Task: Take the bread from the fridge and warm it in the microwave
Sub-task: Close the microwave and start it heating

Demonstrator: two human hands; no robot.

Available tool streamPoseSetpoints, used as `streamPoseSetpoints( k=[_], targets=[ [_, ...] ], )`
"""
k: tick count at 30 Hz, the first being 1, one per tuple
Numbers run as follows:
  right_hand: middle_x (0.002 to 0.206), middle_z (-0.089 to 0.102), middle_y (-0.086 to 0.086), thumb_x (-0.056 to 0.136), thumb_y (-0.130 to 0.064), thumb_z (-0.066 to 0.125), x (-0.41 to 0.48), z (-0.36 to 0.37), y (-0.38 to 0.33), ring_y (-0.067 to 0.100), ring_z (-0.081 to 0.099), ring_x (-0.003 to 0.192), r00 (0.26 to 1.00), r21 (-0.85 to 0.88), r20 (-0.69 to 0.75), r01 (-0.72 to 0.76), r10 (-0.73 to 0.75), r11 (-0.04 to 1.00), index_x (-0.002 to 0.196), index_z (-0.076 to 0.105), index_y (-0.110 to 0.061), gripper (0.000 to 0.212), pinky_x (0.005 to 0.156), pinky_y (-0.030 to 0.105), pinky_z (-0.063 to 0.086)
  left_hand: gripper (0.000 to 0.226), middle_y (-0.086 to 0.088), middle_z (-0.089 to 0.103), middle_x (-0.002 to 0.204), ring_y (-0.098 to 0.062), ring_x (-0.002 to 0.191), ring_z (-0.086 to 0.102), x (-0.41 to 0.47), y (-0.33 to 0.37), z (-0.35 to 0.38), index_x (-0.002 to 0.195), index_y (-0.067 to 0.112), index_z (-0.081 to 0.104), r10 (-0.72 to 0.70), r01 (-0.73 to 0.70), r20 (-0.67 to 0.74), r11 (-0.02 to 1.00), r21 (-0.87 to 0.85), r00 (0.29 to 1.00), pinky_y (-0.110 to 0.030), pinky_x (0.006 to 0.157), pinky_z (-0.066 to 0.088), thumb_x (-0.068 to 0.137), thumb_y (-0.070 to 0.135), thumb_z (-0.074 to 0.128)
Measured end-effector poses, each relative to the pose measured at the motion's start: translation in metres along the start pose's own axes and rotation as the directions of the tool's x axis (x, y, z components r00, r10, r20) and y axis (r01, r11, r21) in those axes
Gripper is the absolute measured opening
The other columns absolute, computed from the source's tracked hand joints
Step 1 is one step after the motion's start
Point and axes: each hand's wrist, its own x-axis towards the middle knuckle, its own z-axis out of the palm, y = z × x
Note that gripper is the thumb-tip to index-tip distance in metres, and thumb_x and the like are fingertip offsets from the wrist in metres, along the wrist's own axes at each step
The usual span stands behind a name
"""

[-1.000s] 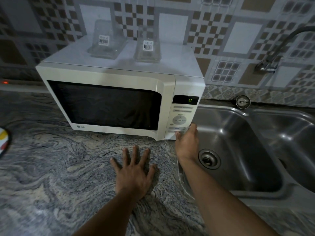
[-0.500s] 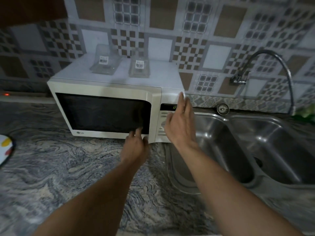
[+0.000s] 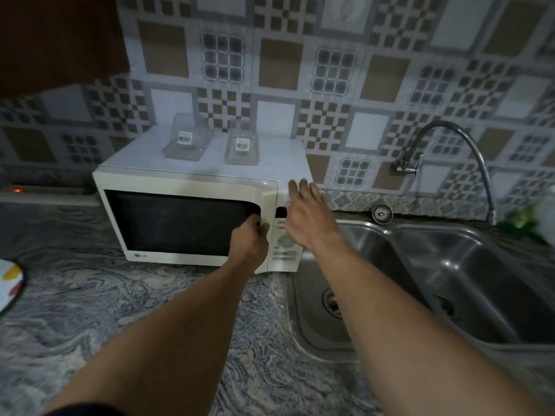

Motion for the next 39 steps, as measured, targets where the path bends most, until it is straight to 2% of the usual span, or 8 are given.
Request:
streamPoseSetpoints(
  k=[8,10,15,21,28,34,36,39],
  targets=[
    [0.166,-0.006,0.012,0.092,-0.009,0.036,-0.003,-0.011,-0.002,0.027,-0.008,0.153,0.994,0.075,0.104,-0.028,0.020,0.997,0.159,-0.001,-0.011,0.076,0.124,0.044,0.003,0.027,-0.009,0.060,0.070,-0.022,0.059,0.053,0.004,-0.002,-0.005,0.075,0.009,0.053,-0.034,0.035,-0.026,0.999,0.031,0.999,-0.029,0.055,0.041,0.100,0.015,0.047],
    [0.166,-0.008,0.010,0.092,-0.008,0.038,-0.004,-0.015,-0.002,0.026,-0.009,0.153,0.994,0.084,0.109,-0.023,0.014,0.996,0.159,-0.002,-0.013,0.078,0.124,0.044,0.003,0.027,-0.009,0.060,0.069,-0.023,0.059,0.053,0.004,-0.002,-0.005,0.074,0.009,0.053,-0.031,0.033,-0.042,0.998,0.060,0.999,-0.029,0.055,0.040,0.099,0.015,0.047],
    [0.166,-0.010,0.008,0.092,-0.007,0.041,-0.003,-0.015,-0.001,0.026,-0.011,0.153,0.994,0.078,0.112,-0.012,0.003,0.997,0.159,-0.004,-0.014,0.081,0.124,0.046,0.003,0.027,-0.006,0.062,0.073,-0.025,0.062,0.063,0.004,-0.003,-0.003,0.073,0.016,0.053,-0.049,0.053,-0.058,0.996,0.066,0.997,-0.037,0.057,0.056,0.099,0.015,0.045],
    [0.166,-0.013,0.008,0.092,-0.007,0.043,-0.003,-0.015,-0.001,0.026,-0.013,0.152,0.991,0.067,0.132,-0.008,-0.001,0.998,0.159,-0.006,-0.015,0.083,0.124,0.048,0.004,0.030,-0.006,0.060,0.070,-0.020,0.057,0.056,0.001,-0.003,-0.002,0.070,0.016,0.050,-0.034,0.043,-0.091,0.994,0.099,0.995,-0.028,0.050,0.044,0.100,0.015,0.047],
    [0.166,-0.015,0.007,0.094,-0.008,0.043,-0.003,-0.016,0.000,0.027,-0.015,0.152,0.990,0.066,0.138,-0.008,-0.001,0.998,0.159,-0.008,-0.015,0.083,0.123,0.050,0.003,0.027,-0.004,0.060,0.073,-0.018,0.060,0.058,-0.003,-0.001,-0.002,0.077,0.017,0.054,-0.027,0.035,-0.087,0.994,0.100,0.996,-0.032,0.053,0.049,0.102,0.022,0.046],
    [0.165,-0.018,0.007,0.092,-0.005,0.042,-0.002,-0.016,0.003,0.027,-0.017,0.151,0.986,0.052,0.161,-0.038,0.029,0.998,0.158,-0.010,-0.016,0.085,0.123,0.053,0.004,0.031,0.003,0.051,0.062,-0.006,0.050,0.046,-0.031,-0.003,-0.012,0.070,0.023,0.044,0.035,-0.026,-0.059,0.989,0.146,0.998,-0.020,0.046,0.036,0.102,0.021,0.047],
    [0.165,-0.018,0.007,0.093,-0.006,0.044,-0.002,-0.020,-0.001,0.027,-0.016,0.152,0.981,0.041,0.189,-0.040,0.031,0.998,0.158,-0.010,-0.016,0.085,0.122,0.054,0.005,0.034,0.003,0.049,0.061,-0.008,0.050,0.044,-0.036,-0.003,-0.018,0.068,0.024,0.040,0.041,-0.032,-0.055,0.987,0.157,0.998,-0.025,0.048,0.038,0.101,0.016,0.045],
    [0.166,-0.016,0.007,0.094,-0.003,0.044,-0.001,-0.029,-0.003,0.026,-0.014,0.152,0.974,0.044,0.223,-0.043,0.032,0.998,0.159,-0.008,-0.016,0.084,0.122,0.054,0.008,0.029,-0.002,0.058,0.062,-0.018,0.053,0.058,-0.040,0.000,-0.031,0.071,0.023,0.043,0.074,-0.071,-0.006,0.973,0.218,0.997,-0.037,0.052,0.054,0.099,0.020,0.044]
  ],
)
